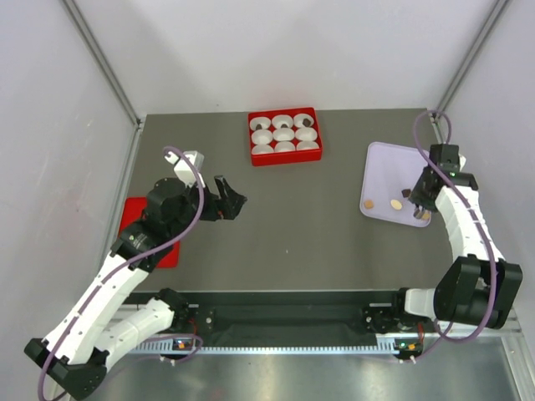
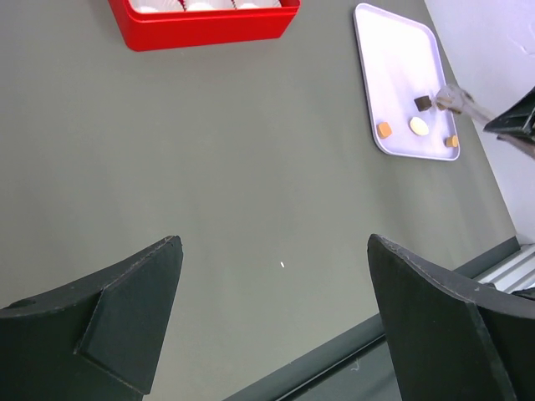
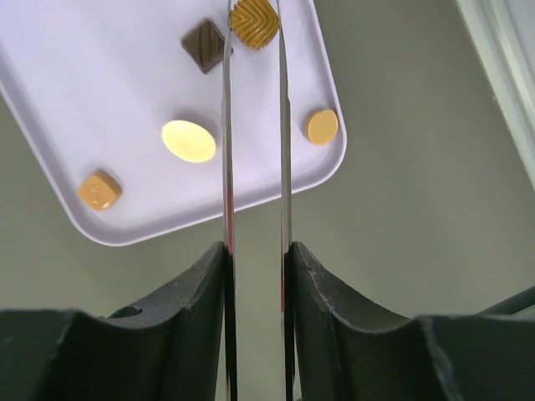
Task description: Pack the chocolate
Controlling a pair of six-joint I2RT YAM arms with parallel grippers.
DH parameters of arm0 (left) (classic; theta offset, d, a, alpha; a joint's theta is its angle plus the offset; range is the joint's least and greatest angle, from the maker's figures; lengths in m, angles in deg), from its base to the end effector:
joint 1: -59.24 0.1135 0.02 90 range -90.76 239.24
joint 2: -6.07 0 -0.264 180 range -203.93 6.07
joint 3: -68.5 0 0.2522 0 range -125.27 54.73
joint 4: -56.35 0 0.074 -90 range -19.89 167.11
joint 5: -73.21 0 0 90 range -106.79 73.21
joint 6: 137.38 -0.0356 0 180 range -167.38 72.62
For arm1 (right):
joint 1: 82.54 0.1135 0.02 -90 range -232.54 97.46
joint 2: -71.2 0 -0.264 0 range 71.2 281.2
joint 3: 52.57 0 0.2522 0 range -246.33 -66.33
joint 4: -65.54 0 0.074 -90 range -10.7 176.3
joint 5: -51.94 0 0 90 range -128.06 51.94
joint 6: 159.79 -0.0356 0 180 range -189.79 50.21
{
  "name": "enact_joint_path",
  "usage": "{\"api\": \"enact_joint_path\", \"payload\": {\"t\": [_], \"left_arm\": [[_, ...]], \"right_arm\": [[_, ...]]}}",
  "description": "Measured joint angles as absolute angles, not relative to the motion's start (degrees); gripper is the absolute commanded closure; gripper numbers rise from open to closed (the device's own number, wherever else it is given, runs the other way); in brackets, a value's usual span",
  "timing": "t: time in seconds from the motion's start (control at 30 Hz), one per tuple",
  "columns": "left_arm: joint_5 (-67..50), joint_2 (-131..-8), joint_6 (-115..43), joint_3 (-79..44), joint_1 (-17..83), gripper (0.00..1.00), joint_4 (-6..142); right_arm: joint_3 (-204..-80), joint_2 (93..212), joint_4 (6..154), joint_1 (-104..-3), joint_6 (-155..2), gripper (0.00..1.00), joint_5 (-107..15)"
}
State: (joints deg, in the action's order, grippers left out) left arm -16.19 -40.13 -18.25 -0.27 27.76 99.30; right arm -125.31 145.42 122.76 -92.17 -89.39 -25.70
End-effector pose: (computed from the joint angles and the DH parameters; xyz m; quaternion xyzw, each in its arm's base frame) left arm 0.1473 -0.0906 0.3627 0.0198 0.8208 -0.2918 0.4907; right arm 0.2519 -0.0505 0.2681 0.2697 0.9190 -0.0800 0.2762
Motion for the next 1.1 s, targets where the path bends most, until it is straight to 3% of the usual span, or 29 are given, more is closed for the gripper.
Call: {"api": "enact_joint_path", "payload": {"t": [0.27, 0.43, 0.73, 1.1], "left_arm": [[-16.2, -39.3, -19.3, -0.3, 27.8, 0.03, 100.3], [-16.2, -39.5, -19.9, -0.3, 27.8, 0.03, 100.4], [-17.7, -44.2, -20.2, -0.6, 27.8, 0.03, 100.1], [-17.6, -53.1, -20.1, -3.6, 27.8, 0.04, 98.0]], "right_arm": [[-135.5, 144.7, 124.9, -90.6, -89.6, 0.71, -25.9], [-141.8, 146.6, 124.6, -81.4, -90.4, 0.71, -26.2], [-159.0, 167.8, 118.2, -59.9, -90.0, 0.71, -27.0], [-166.3, 184.7, 109.6, -54.2, -82.5, 0.69, -25.5]]}}
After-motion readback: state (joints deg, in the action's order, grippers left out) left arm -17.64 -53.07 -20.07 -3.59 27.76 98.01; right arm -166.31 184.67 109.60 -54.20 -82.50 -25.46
